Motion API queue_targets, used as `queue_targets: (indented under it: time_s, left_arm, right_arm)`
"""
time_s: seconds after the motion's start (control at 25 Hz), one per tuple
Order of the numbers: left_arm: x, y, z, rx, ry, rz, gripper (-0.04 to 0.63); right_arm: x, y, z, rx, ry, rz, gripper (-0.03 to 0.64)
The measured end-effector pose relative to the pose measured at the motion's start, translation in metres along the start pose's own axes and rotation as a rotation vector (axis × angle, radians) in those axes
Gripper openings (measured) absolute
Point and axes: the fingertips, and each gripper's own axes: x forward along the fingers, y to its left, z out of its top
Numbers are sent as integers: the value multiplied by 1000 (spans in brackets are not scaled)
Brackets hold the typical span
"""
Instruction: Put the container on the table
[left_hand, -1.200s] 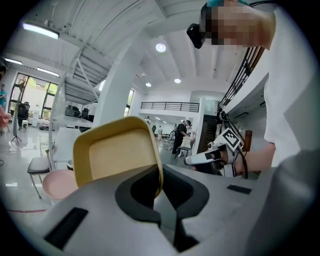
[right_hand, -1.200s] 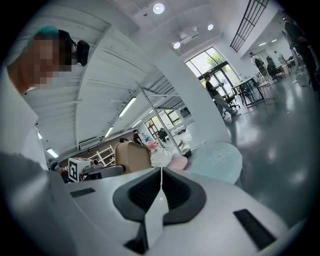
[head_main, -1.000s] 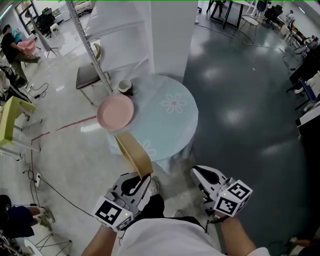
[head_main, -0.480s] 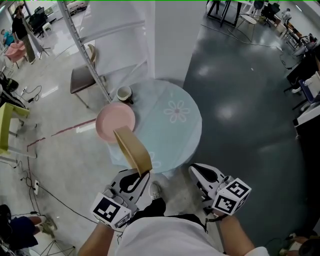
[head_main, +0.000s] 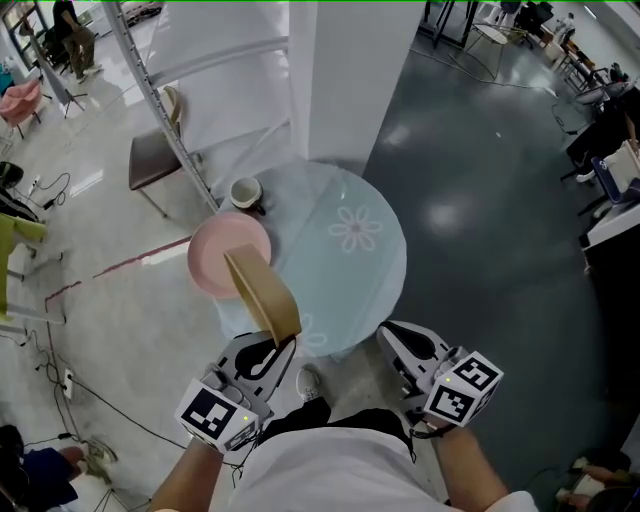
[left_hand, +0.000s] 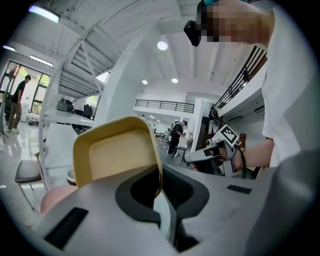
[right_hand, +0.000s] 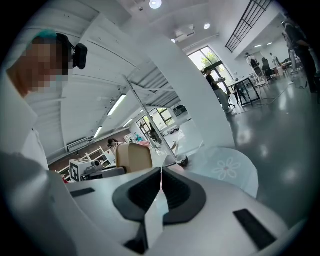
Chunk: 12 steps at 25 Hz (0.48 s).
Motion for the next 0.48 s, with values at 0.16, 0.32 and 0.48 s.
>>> queue_targets:
  time_s: [0.16,0.32,0.48]
  left_arm:
    - [1,10,4,-3,-6,-4,28]
    - [4,17,4,-7,-1,-7,28]
    - [11,23,3,-11,12,-3,28]
  right_arm:
    - [8,0,6,-6,7,-7,25]
    - [14,-3,12,-8,6,-12,25]
    - [20,-12,14,5,10,-12,25]
